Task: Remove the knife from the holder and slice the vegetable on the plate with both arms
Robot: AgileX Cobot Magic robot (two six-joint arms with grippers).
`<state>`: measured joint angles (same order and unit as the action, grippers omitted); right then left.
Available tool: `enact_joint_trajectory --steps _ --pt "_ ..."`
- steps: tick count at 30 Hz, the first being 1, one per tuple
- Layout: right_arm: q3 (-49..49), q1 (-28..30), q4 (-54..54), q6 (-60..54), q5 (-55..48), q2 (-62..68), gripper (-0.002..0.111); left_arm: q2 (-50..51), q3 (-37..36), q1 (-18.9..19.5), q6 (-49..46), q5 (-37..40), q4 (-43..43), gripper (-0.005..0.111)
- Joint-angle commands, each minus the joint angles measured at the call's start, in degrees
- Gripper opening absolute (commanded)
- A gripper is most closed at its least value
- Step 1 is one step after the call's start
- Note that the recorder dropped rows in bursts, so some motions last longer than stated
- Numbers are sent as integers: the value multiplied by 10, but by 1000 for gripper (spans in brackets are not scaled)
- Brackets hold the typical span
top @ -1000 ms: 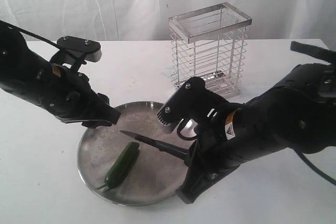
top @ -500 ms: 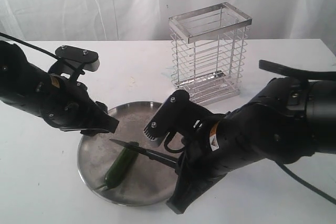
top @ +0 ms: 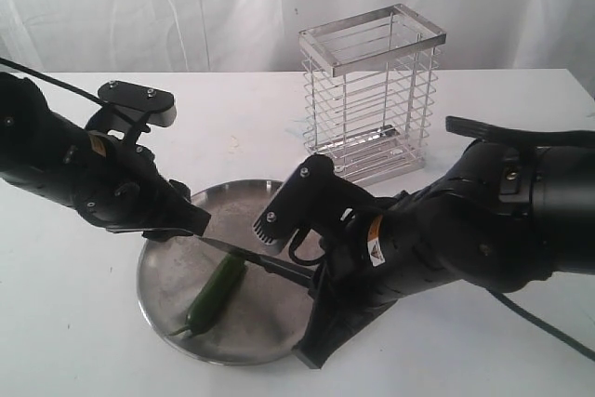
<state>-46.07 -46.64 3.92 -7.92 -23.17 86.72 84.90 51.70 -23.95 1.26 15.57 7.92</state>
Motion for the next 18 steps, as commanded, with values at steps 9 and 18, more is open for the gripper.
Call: enact_joint_trajectory --steps 9,18 --pt "-1 -1 7 5 14 0 0 -2 -3 2 3 5 1 55" --pt "2 -1 7 5 -4 1 0 -2 -3 2 3 4 1 55"
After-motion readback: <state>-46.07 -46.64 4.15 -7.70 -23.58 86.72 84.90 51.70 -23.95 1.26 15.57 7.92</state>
